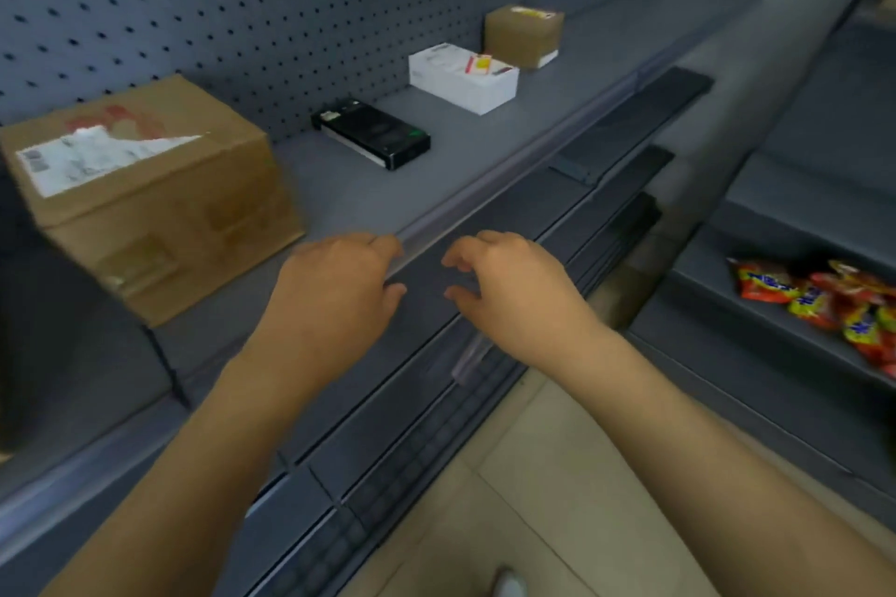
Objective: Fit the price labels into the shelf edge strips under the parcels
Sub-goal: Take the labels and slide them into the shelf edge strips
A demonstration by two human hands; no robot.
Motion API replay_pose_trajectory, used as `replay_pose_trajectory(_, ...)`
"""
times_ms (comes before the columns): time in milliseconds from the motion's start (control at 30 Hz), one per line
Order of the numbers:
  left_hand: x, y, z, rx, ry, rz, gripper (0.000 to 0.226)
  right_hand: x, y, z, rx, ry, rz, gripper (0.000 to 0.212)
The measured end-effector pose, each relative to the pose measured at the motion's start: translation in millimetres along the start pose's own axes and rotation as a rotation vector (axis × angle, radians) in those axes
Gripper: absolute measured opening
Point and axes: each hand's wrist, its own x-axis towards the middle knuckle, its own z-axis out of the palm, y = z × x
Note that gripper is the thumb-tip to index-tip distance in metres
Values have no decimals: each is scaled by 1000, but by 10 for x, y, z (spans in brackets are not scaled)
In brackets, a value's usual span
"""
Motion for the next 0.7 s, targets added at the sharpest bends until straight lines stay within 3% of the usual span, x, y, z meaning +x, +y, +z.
replay_pose_trajectory(300, 1221, 595, 359, -46, -32, 33, 30, 464, 1221, -367, -86, -19, 113, 34)
replay_pose_trajectory(467, 1949, 561, 514, -18, -15, 56, 22, 958, 1675, -385, -86, -29, 146, 34)
replay_pose_trajectory(700, 2881, 330, 695, 43, -74, -4, 35, 1799, 2167, -412, -120, -61, 161, 26)
